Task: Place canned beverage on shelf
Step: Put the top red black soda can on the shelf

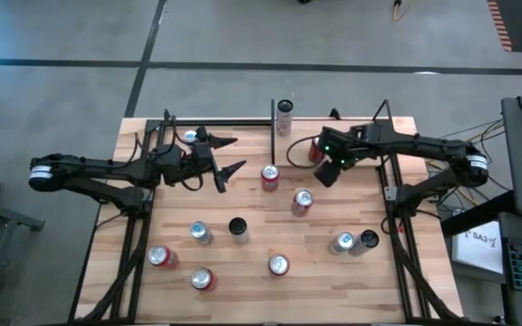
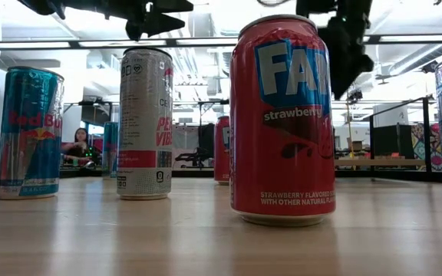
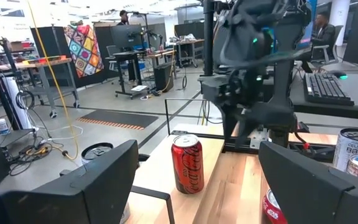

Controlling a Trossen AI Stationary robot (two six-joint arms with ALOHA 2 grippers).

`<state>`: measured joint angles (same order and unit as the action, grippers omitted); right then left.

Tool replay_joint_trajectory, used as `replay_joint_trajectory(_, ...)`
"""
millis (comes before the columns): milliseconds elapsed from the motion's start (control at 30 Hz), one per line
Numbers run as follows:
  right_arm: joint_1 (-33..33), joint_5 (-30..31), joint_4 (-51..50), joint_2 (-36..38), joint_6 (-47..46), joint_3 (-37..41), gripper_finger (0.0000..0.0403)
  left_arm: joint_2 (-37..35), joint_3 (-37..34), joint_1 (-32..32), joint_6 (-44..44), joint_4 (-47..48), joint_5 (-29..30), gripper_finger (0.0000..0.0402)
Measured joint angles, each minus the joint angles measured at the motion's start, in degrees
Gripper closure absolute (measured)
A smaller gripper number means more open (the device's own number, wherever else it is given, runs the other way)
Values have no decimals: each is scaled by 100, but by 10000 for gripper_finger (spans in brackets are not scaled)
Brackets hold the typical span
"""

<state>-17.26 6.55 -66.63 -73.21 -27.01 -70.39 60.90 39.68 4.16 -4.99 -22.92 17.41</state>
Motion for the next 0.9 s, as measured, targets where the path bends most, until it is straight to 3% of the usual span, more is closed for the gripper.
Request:
replay_joint_trajectory(133, -242, 156, 66, 0, 297, 9, 371, 0, 0, 0, 1, 20, 1, 82)
replay_joint_trajectory(167, -298, 158, 124, 0, 424, 9, 380, 0, 0, 0, 2, 36, 0, 82)
replay_joint_trajectory(533, -914, 264, 556, 0, 1006, 15, 394, 0, 0, 0, 107, 139, 1, 82)
replay_joint_trajectory(900, -1093, 285, 930, 0, 1261, 39, 394, 0, 0, 0, 127, 138, 0, 82)
